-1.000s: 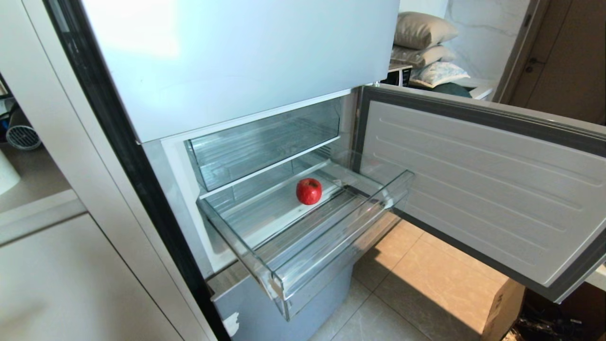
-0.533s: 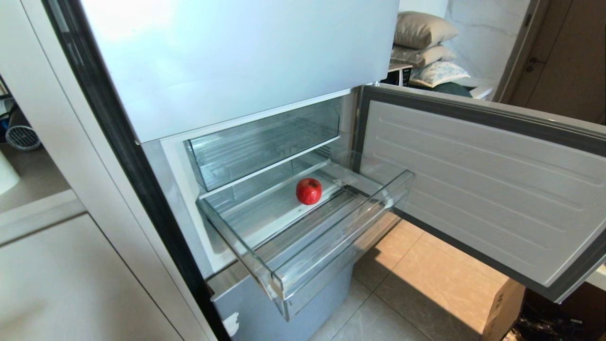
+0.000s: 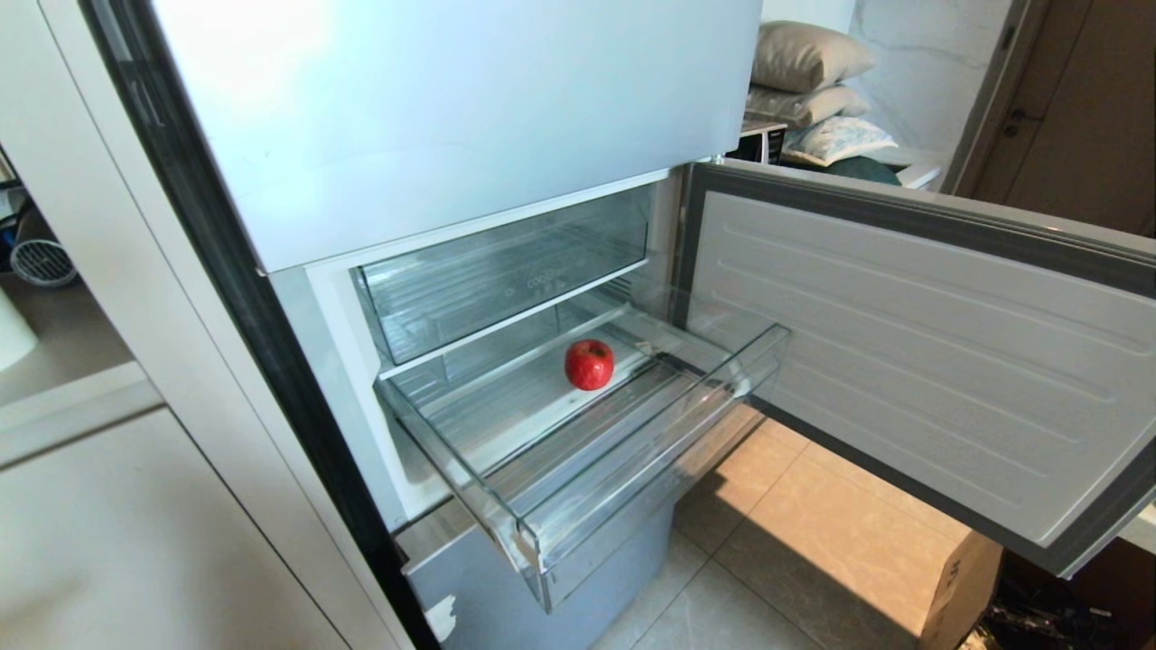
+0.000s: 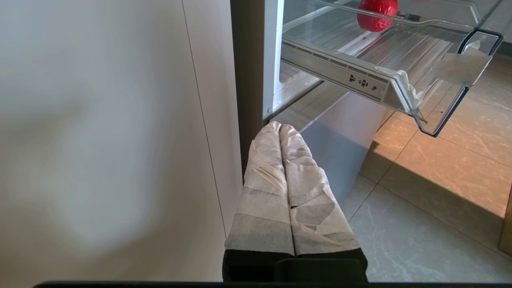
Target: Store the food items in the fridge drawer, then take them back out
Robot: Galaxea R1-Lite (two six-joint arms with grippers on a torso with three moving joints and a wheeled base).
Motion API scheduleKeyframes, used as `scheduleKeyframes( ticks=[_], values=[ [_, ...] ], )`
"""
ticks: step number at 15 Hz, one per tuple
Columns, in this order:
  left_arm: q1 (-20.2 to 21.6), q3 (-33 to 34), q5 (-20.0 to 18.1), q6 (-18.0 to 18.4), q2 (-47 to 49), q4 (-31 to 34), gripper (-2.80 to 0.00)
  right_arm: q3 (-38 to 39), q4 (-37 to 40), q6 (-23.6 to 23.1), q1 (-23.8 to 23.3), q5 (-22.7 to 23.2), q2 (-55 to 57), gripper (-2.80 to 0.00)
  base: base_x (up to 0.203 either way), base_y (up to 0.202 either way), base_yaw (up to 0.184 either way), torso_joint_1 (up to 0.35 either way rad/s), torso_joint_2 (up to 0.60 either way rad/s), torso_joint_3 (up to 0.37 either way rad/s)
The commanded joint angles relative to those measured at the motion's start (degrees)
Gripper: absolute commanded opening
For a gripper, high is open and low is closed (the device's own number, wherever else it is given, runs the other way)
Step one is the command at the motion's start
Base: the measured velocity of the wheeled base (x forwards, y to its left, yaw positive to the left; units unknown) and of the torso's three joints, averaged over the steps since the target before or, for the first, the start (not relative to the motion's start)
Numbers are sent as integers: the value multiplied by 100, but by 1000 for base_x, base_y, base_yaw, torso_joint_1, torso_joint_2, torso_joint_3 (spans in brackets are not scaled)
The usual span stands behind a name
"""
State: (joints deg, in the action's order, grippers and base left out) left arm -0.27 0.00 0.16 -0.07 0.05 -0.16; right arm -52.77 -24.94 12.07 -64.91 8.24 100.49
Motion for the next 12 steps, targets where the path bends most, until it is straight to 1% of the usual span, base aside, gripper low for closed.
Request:
scheduleKeyframes(
  ticks=[1, 6, 12],
  values=[
    [0, 0, 2, -1, 4, -2, -280, -467, -23, 19, 2, 8, 899, -280, 0, 0, 0, 0, 0, 0],
    [0, 0, 2, -1, 4, -2, -280, -1646, -28, 153, 32, 41, 2127, -280, 0, 0, 0, 0, 0, 0],
    [0, 0, 2, -1, 4, -2, -280, -2609, -20, 223, 32, 37, 3157, -280, 0, 0, 0, 0, 0, 0]
  ],
)
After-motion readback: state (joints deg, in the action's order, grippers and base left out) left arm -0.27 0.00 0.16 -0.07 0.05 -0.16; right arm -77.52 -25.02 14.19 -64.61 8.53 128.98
